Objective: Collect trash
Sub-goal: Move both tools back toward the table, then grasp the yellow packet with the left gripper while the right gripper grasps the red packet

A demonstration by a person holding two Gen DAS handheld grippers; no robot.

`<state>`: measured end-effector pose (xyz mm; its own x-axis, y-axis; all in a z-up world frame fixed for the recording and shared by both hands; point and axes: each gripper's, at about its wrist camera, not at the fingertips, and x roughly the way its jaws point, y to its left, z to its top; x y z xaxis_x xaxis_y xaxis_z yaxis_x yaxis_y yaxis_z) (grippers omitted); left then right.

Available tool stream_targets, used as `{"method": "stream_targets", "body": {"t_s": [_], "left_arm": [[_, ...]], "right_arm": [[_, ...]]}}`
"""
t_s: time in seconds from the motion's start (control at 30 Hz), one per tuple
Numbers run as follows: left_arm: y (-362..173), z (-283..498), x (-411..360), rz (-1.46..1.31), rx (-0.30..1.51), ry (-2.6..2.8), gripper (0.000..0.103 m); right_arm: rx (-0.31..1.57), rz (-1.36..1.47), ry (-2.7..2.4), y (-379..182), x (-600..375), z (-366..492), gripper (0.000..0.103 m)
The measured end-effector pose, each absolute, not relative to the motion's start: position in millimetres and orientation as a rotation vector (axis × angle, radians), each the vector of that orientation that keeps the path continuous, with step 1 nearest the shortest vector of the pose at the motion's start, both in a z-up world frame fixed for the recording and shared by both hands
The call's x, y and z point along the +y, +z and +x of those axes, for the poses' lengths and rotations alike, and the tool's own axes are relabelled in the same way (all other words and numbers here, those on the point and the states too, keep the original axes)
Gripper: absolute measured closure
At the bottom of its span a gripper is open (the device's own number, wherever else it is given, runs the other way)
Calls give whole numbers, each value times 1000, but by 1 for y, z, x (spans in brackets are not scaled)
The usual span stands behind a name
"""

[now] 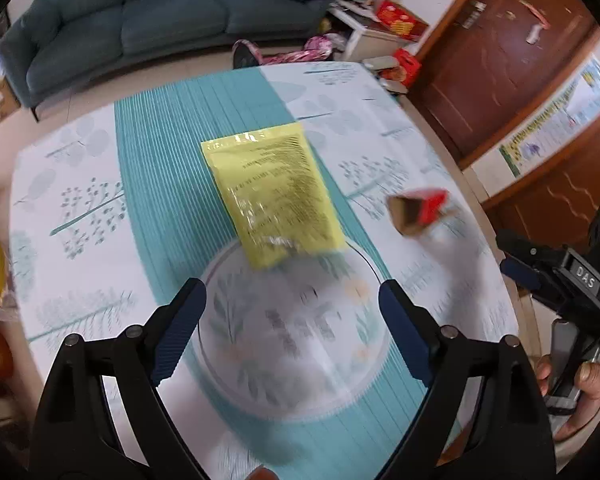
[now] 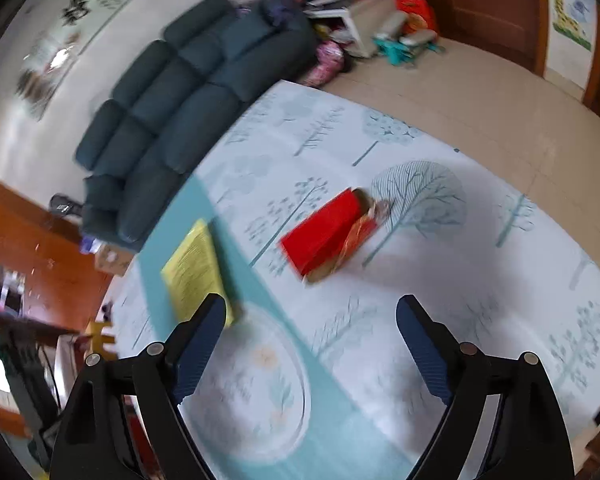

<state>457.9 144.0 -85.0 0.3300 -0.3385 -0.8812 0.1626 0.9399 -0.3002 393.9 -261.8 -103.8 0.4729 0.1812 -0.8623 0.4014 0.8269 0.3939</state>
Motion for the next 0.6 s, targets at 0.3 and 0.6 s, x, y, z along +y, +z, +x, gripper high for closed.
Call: {"method": "stream_targets", "body": {"t_s": [0.3,0.6], "left_arm": [[-160,526,138,-226,1281,-194,6],[-194,552,113,-223,1318,-162,6]], "right_arm": [[1129,651,-266,-173,-280,461,14],[1174,417,-215,-195,-249,490,36]]}}
